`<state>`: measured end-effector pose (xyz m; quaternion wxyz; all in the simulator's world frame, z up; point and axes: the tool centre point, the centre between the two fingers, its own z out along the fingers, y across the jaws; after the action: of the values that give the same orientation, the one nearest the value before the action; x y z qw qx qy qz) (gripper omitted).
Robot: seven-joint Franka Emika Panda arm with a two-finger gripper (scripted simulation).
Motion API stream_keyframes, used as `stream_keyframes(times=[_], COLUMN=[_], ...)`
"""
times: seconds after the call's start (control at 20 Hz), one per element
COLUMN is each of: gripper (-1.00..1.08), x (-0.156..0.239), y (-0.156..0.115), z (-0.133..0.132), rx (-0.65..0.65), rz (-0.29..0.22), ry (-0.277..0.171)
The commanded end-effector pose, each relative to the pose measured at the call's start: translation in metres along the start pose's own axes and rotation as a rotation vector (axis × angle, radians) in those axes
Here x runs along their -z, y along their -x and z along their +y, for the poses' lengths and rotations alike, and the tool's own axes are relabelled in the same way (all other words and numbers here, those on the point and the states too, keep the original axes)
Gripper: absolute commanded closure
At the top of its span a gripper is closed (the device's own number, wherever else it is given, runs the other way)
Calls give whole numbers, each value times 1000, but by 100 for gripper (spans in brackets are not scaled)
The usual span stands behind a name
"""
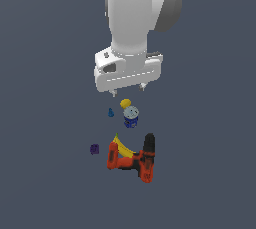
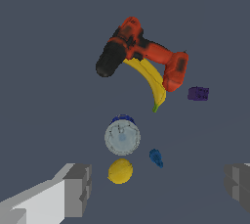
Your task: Pick up a designated object from a clutter of objects.
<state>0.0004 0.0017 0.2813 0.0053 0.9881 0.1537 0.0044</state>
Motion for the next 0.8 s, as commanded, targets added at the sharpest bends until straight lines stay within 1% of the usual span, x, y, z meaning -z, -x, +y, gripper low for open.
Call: stream_keyframes(times=[0.0,0.75], gripper=[-92,-92], x=[-10,-69], y=[3,24], z=[4,27], rx=[53,367], rz=[0,2], ry=[-2,-11])
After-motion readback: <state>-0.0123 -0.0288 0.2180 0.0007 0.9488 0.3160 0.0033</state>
